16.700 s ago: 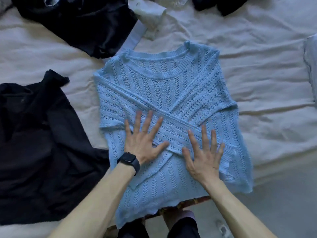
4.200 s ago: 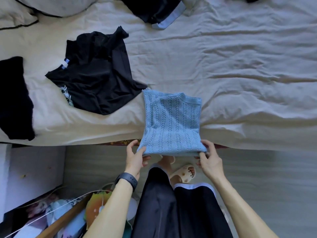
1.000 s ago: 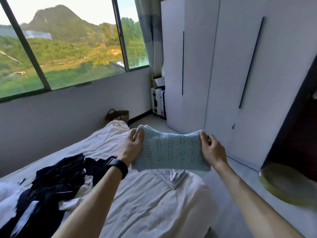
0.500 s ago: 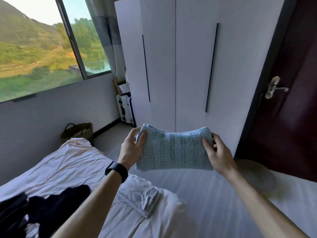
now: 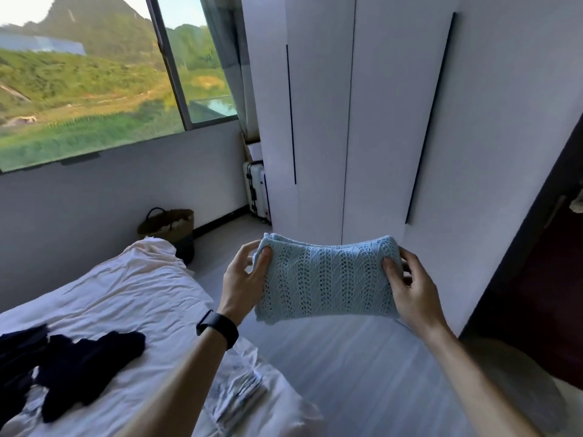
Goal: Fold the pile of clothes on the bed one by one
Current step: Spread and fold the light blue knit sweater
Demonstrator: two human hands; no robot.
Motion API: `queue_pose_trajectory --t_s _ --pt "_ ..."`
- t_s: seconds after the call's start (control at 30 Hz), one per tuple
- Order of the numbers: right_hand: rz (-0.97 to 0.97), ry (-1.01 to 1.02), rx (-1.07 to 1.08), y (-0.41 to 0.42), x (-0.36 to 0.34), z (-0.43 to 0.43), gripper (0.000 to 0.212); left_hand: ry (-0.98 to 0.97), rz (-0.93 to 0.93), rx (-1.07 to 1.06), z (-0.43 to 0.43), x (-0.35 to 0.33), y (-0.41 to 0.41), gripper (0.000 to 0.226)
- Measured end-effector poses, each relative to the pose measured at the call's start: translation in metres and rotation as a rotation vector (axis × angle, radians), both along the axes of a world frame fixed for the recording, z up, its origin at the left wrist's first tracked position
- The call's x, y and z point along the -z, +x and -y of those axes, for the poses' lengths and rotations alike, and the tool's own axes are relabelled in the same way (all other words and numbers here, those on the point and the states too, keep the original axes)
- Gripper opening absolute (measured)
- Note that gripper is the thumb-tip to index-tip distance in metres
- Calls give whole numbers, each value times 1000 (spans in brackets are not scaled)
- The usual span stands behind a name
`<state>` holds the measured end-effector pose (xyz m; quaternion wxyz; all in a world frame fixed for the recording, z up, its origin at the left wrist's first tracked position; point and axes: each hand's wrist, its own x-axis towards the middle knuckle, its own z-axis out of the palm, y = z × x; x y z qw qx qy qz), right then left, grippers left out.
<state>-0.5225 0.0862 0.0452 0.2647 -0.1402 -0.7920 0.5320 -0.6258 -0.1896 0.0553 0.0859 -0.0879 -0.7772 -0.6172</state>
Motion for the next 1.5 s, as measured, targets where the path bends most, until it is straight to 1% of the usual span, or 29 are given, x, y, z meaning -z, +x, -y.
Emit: queue_pose_trajectory --t_s 0.13,0.17,0.27,0.37,0.4,0.47,0.53,0.6,0.73,0.87,0.9,1.0,1.03,1.13,1.23,1.33,1.43,1.5 --pt "10 3 -73 -54 13 -24 45 -7 11 -84 -15 16 -36 28" --pt "6 -2 -86 -64 15 -26 48 -9 15 -96 -15 19 -43 28" --pt "38 -16 -157 -112 28 -36 45 9 18 -168 -21 36 -75 25" --pt "54 -3 -221 -172 37 -42 50 68 51 -226 -23 59 -113 34" --pt "76 3 -249 -191 39 -44 45 83 74 -247 -22 68 -125 40" --pt "117 36 -309 -230 44 -46 28 110 117 -302 -23 85 -143 48" --pt "155 85 -357 -266 51 -44 20 152 139 -365 -24 101 -157 42" --pt "200 122 -415 -301 62 -40 23 168 175 -460 -26 120 -167 38" --pt "327 191 -553 -353 107 -24 31 192 302 -661 -22 172 -167 49" --pt "463 256 -764 -399 157 1 31 203 449 -871 -22 210 -157 52" --pt "497 270 -828 -409 169 8 31 216 488 -931 -25 220 -153 49" --pt "580 331 -1021 -432 193 29 30 273 577 -1116 -36 244 -140 21" --pt "596 350 -1079 -440 198 37 29 299 589 -1178 -41 251 -135 17" --pt "629 424 -1261 -458 208 64 31 362 636 -1335 -60 263 -120 19" --pt "640 530 -1426 -469 216 101 35 397 712 -1495 -77 274 -107 38" --pt "621 645 -1576 -474 226 145 39 488 726 -1651 -87 290 -102 39" --pt "578 758 -1699 -474 241 196 41 554 757 -1777 -84 306 -105 32" --pt "556 834 -1765 -472 254 232 42 603 761 -1866 -76 317 -108 31"
